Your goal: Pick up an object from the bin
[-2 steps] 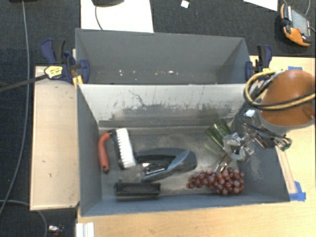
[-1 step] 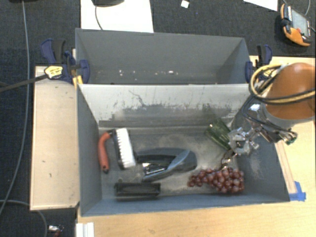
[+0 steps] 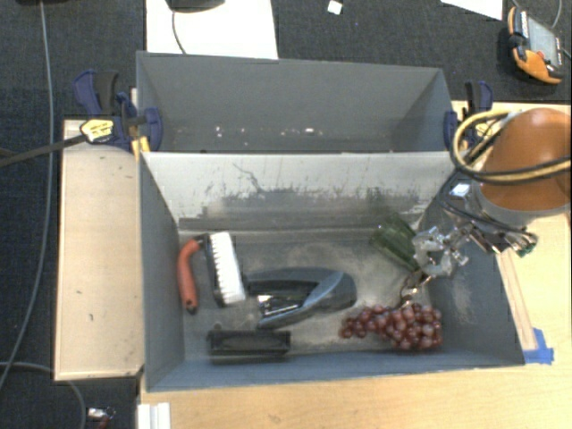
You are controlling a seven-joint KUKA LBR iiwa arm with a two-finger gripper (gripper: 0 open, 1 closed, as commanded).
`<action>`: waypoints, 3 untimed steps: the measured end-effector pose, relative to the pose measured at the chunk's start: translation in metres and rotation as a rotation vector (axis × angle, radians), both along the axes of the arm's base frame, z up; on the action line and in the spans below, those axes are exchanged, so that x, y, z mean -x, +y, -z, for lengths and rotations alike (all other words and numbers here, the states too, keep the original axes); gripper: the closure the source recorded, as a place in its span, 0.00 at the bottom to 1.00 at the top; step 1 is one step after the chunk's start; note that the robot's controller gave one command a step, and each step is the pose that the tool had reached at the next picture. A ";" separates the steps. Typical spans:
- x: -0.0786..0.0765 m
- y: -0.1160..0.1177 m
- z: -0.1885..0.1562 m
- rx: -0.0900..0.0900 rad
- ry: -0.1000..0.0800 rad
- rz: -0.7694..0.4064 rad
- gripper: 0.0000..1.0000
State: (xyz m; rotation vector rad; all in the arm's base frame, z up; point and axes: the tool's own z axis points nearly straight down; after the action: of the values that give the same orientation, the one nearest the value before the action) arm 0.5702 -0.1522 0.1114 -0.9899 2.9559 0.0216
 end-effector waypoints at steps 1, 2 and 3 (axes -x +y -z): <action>0.025 0.007 -0.020 0.002 -0.003 0.055 1.00; 0.017 0.010 -0.046 -0.001 0.008 0.036 1.00; 0.006 0.017 -0.055 0.003 -0.002 -0.150 1.00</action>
Offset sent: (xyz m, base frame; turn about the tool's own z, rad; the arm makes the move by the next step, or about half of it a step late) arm 0.0203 0.0180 0.1511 -0.0374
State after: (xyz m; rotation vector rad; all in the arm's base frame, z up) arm 0.5645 -0.1349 0.1666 -1.2086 2.8738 0.0190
